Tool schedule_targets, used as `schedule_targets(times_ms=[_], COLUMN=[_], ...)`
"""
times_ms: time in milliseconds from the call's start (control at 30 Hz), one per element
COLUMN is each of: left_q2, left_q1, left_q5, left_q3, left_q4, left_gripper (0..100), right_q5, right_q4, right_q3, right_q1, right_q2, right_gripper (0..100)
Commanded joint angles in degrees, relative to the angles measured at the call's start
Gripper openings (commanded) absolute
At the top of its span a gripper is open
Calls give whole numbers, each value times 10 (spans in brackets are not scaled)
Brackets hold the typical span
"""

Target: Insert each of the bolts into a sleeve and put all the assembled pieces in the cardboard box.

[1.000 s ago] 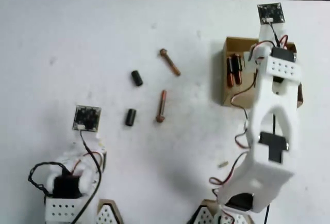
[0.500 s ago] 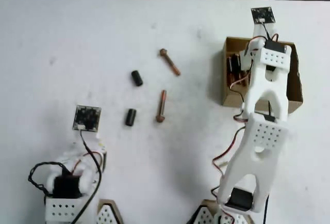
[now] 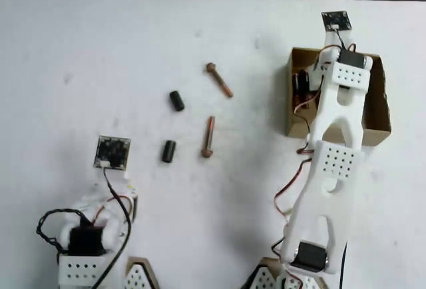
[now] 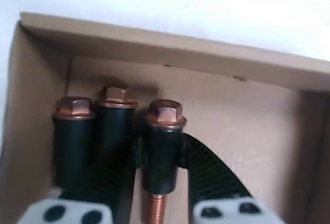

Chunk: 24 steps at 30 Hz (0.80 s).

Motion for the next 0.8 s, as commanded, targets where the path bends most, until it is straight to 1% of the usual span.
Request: schedule_targets(times_ms=[0, 200, 400, 667, 767], left_q2=[-7, -7, -7, -7, -7], left_q1=[4, 4, 4, 4, 4], left_q5=[-4, -4, -4, -4, -4], left_q3=[-1, -1, -1, -1, -1], left_q4=[4, 4, 4, 4, 4], left_gripper=[23, 23, 23, 23, 23], right_q5=[8, 8, 8, 8, 8], right_q4=[32, 49, 49, 51, 79], right_q3=[-58, -79, -74, -79, -79], right_q1=[-28, -32, -33, -30, -32], right_q2=[-6, 0, 0, -15, -38], right_gripper=[18, 25, 162, 159, 159])
